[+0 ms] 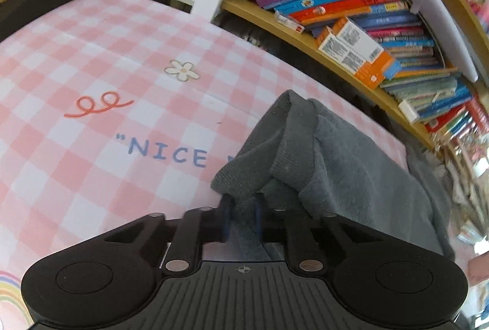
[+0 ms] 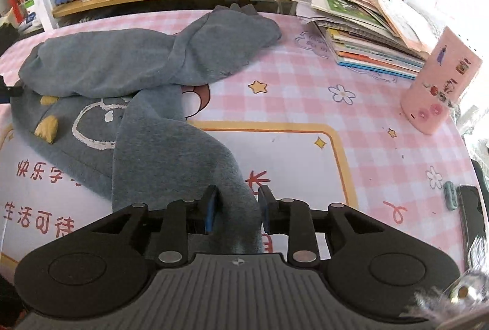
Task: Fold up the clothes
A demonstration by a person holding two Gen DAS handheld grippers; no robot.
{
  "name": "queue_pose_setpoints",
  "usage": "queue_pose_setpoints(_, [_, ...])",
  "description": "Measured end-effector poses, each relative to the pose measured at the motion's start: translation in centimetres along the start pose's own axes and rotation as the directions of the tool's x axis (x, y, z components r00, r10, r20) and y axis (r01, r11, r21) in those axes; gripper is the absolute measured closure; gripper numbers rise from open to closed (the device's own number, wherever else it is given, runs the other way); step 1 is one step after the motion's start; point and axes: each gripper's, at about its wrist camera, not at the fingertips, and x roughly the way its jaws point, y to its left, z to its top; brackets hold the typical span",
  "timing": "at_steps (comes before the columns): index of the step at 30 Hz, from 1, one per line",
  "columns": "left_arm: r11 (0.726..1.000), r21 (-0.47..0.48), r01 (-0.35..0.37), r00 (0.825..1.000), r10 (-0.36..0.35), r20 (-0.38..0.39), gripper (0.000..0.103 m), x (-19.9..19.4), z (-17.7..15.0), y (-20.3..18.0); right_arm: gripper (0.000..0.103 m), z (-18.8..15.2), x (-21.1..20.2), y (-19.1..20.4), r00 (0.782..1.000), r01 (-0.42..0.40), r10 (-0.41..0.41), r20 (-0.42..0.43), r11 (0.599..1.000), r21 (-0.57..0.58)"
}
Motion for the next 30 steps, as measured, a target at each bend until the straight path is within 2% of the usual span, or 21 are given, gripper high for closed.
queue_pose_setpoints(5, [0.999, -0.036, -0.024, 0.999, 0.025, 0.037, 0.091, -3.1, -0.3, 2.9, 0.077, 1.0, 0.9, 1.6, 1.0, -0.03, 0.03, 0.002, 0.999, -0.022])
queue_pose_setpoints(11, [0.984, -0.121, -0.13, 0.987, 0.14, 0.079, 0.091, -8.0, -1.5, 9.2, 0.074, 1.7, 2.1, 6.3, 0.992, -0.128, 0.128, -0.008, 0.986, -0.108])
queue_pose_setpoints(16, [0.969, -0.16, -0.188, 0.975, 0.204, 0.089, 0.091, -10.7, -2.1, 13.3, 0.07, 2.2, 3.0, 10.5, 0.986, -0.165, 0.168, 0.001, 0.97, -0.177])
queue_pose_setpoints(22, [0.964, -0.166, -0.208, 0.968, 0.227, 0.106, 0.091, -12.0, -1.6, 16.0, 0.054, 2.0, 1.7, 13.0, 0.99, -0.107, 0.122, 0.069, 0.975, -0.193])
queue_pose_setpoints(26, [0.969, -0.148, -0.2, 0.972, 0.215, 0.098, 0.091, -12.0, -1.4, 16.9, 0.053, 1.1, -0.7, 12.8, 0.989, -0.055, 0.076, 0.128, 0.987, -0.154])
queue_pose_setpoints(30, [0.972, -0.142, -0.186, 0.976, 0.2, 0.089, 0.091, -11.8, -1.6, 17.3, 0.053, -0.3, -3.4, 13.0, 0.983, -0.077, 0.101, 0.155, 0.986, -0.15])
